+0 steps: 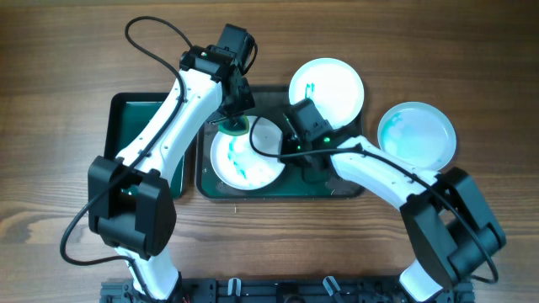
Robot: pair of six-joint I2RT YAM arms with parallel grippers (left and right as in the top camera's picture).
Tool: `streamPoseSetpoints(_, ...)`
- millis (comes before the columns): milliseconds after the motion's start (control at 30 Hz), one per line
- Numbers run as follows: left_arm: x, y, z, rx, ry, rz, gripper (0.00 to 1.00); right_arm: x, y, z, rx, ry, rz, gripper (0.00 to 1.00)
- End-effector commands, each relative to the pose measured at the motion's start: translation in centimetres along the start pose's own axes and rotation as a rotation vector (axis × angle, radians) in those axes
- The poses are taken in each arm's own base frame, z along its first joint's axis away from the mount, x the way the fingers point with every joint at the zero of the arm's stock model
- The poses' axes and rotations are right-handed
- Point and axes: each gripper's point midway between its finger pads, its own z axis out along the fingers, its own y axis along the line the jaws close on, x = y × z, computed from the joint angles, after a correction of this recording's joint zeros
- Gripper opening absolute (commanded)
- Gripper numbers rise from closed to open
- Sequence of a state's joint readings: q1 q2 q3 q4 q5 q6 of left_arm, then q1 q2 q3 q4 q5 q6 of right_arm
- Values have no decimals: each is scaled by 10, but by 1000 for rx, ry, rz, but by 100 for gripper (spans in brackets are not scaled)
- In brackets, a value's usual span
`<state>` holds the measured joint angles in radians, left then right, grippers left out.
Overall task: Clean dirty plates on tray and stack at the side
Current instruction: 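Grasp the lower-right plate on the tray with the right gripper, then scrub the second plate with the sponge in the left gripper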
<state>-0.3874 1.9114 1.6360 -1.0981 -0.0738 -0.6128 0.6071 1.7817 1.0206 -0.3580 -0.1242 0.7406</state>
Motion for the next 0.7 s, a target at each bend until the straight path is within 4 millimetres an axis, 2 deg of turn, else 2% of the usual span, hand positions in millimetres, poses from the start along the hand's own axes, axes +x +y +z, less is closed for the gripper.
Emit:
streamPoseSetpoints(0,-4,-6,-15,38,-25,-26,4,-3,11,9,-27,28,-8,4)
streamPoseSetpoints(33,-4,-6,-15,38,-25,-26,4,-2,10,9,-24,31,-8,5)
streamPoseSetpoints(133,-4,-5,-15,37,-24,-26,4,-5,9,9,-20,18,-53,23)
streamPoseSetpoints(233,-1,-3,-14,27,-12,-25,4,-9,8,12,-26,4,-141,27)
streamPoseSetpoints(300,2,-1,-13,15,3,-24,4,-8,8,15,-30,13,-158,25)
streamPoseSetpoints(333,6,2,-10,-2,21,-22,4,-7,10,17,-42,20,-155,20)
streamPoseSetpoints(400,13,8,-1,-24,47,-28,4,-6,10,24,-48,27,-106,4)
streamPoseSetpoints(500,27,18,19,-56,80,-47,4,-4,9,32,-65,49,-57,4)
streamPoseSetpoints(600,45,28,46,-79,111,-74,4,-13,-5,31,-45,45,81,4)
streamPoseSetpoints(667,55,33,61,-85,121,-89,4,-15,-9,31,-37,46,110,4)
